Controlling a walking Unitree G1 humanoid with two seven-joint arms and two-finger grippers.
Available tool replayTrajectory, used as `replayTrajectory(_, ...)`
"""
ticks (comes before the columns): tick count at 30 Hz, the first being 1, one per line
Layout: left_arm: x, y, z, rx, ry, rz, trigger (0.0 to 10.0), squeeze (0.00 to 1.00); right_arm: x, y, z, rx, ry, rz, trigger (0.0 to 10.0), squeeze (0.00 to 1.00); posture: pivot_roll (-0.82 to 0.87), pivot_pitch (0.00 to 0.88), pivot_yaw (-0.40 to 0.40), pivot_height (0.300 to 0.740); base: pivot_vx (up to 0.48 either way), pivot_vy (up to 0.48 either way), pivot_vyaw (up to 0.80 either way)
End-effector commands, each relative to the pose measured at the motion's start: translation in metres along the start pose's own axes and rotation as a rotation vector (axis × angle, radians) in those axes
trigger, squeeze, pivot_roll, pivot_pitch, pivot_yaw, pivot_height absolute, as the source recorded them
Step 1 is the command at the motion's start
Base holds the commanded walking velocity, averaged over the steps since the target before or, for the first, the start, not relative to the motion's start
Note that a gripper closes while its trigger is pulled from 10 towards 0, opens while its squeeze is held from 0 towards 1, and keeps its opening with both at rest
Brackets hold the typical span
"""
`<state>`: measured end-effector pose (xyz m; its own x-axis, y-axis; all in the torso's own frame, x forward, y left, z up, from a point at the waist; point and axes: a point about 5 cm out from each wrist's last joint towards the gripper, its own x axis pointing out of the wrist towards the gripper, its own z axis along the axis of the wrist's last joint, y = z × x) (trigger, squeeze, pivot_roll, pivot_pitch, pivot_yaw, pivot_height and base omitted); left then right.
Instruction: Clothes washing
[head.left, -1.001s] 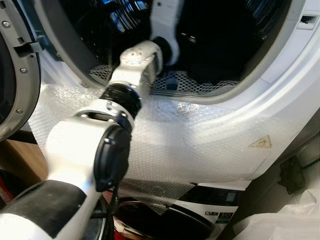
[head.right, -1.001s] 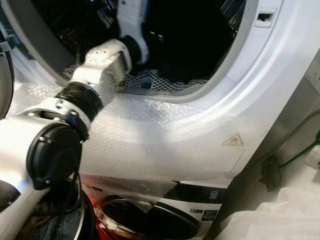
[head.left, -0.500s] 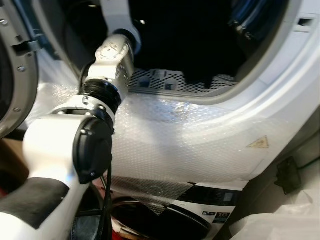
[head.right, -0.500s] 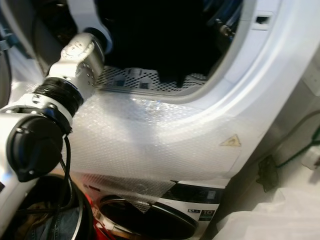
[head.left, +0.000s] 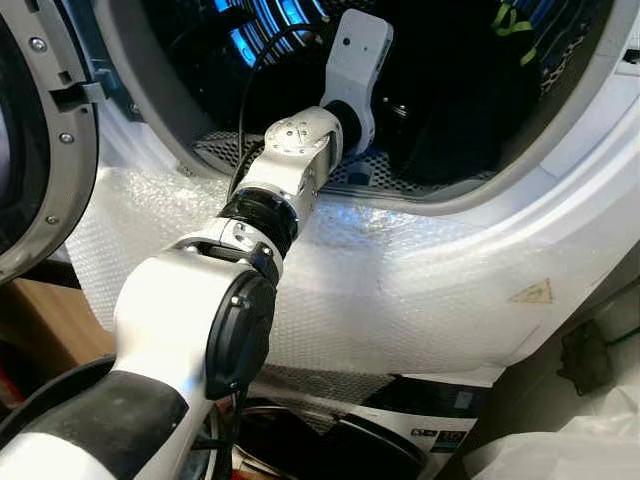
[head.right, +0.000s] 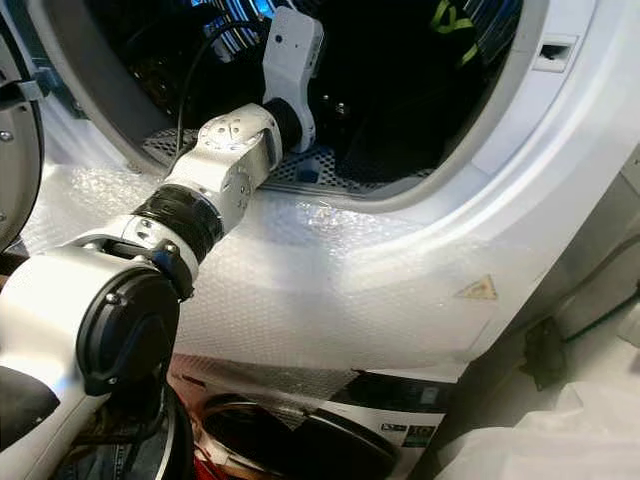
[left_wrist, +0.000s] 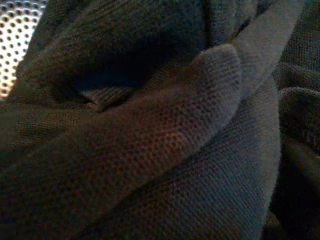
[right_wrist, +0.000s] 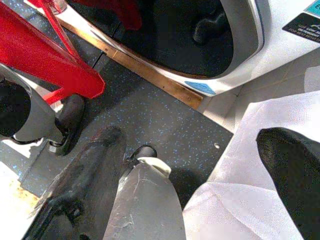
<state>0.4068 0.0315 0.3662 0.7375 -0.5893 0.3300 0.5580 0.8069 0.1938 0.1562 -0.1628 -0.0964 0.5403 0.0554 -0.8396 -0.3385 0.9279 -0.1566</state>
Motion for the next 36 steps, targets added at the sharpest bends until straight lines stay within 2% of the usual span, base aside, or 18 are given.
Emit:
replayTrajectory(1, -0.005, 0.012, -0.006, 0.034, 0.042, 0.065, 10.0, 0.00, 0.000, 0.002, -0.002, 0.007, 0.012, 0.006, 10.0, 0.00, -0.03, 0.000, 0.008, 0.740, 0.000, 0.000, 0.00)
replayTrajectory(2, -0.007, 0.019, -0.002, 0.048, 0.030, 0.112, 10.0, 0.00, 0.000, 0.003, -0.001, 0.007, 0.011, 0.007, 10.0, 0.00, -0.03, 0.000, 0.010, 0.740, 0.000, 0.000, 0.00)
replayTrajectory(3, -0.011, 0.037, 0.011, 0.040, -0.019, 0.240, 10.0, 0.00, 0.001, 0.004, 0.001, 0.011, 0.007, 0.007, 10.0, 0.00, -0.02, 0.000, 0.012, 0.740, 0.000, 0.000, 0.00)
replayTrajectory(4, -0.011, 0.037, 0.011, 0.040, -0.019, 0.240, 10.0, 0.00, 0.001, 0.004, 0.001, 0.011, 0.007, 0.007, 10.0, 0.00, -0.02, 0.000, 0.012, 0.740, 0.000, 0.000, 0.00)
replayTrajectory(5, -0.017, 0.053, 0.019, -0.037, -0.062, 0.337, 10.0, 0.00, 0.001, 0.004, 0.004, 0.013, 0.004, 0.007, 10.0, 0.00, -0.02, 0.000, 0.014, 0.740, 0.000, 0.000, 0.00)
replayTrajectory(7, -0.019, 0.057, 0.021, -0.048, -0.067, 0.327, 10.0, 0.00, 0.002, 0.005, 0.006, 0.014, -0.002, 0.008, 10.0, 0.00, -0.01, 0.000, 0.016, 0.740, 0.000, 0.000, 0.00)
replayTrajectory(9, -0.019, 0.053, 0.019, -0.001, -0.041, 0.247, 10.0, 0.00, 0.003, 0.006, 0.009, 0.015, -0.007, 0.010, 10.0, 0.00, -0.01, 0.000, 0.018, 0.740, 0.000, 0.000, 0.00)
replayTrajectory(11, -0.017, 0.041, 0.008, 0.076, 0.013, 0.075, 10.0, 0.00, 0.003, 0.008, 0.012, 0.013, -0.012, 0.014, 10.0, 0.00, 0.02, 0.000, 0.015, 0.740, 0.000, 0.000, 0.00)
replayTrajectory(14, -0.018, 0.038, 0.005, 0.114, 0.023, 0.029, 10.0, 0.00, 0.003, 0.010, 0.013, 0.000, -0.011, 0.027, 10.0, 0.00, 0.04, 0.000, 0.012, 0.740, 0.000, 0.000, 0.00)
replayTrajectory(16, -0.018, 0.038, 0.004, 0.098, 0.029, 0.023, 10.0, 0.00, 0.004, 0.011, 0.013, -0.004, -0.010, 0.031, 10.0, 0.00, 0.05, 0.000, 0.009, 0.740, 0.000, 0.000, 0.00)
replayTrajectory(18, -0.018, 0.032, -0.004, 0.114, 0.076, -0.056, 10.0, 0.00, 0.004, 0.014, 0.016, -0.010, -0.013, 0.040, 10.0, 0.00, 0.07, 0.000, 0.007, 0.740, 0.000, 0.000, 0.00)
replayTrajectory(20, -0.017, 0.028, -0.006, 0.125, 0.079, -0.077, 10.0, 0.00, 0.005, 0.015, 0.018, -0.008, -0.018, 0.044, 10.0, 0.00, 0.07, 0.000, 0.005, 0.740, 0.000, 0.000, 0.00)
replayTrajectory(23, -0.015, 0.024, -0.005, 0.115, 0.068, -0.072, 10.0, 0.00, 0.005, 0.016, 0.020, -0.009, -0.021, 0.047, 10.0, 0.00, 0.07, 0.000, 0.002, 0.740, 0.000, 0.000, 0.00)
replayTrajectory(28, -0.011, 0.021, -0.006, 0.093, 0.071, 0.011, 10.0, 0.00, 0.005, 0.014, 0.023, -0.003, -0.029, 0.041, 10.0, 0.00, 0.05, 0.000, -0.004, 0.740, 0.000, 0.000, 0.00)
replayTrajectory(33, -0.012, 0.028, -0.008, 0.114, 0.096, 0.104, 10.0, 0.00, 0.005, 0.010, 0.020, -0.003, -0.022, 0.034, 10.0, 0.00, 0.04, 0.000, -0.008, 0.740, 0.000, 0.000, 0.00)
replayTrajectory(36, -0.014, 0.031, -0.007, 0.140, 0.111, 0.109, 10.0, 0.00, 0.005, 0.009, 0.019, 0.000, -0.020, 0.030, 10.0, 0.00, 0.04, 0.000, -0.005, 0.740, 0.000, 0.000, 0.00)
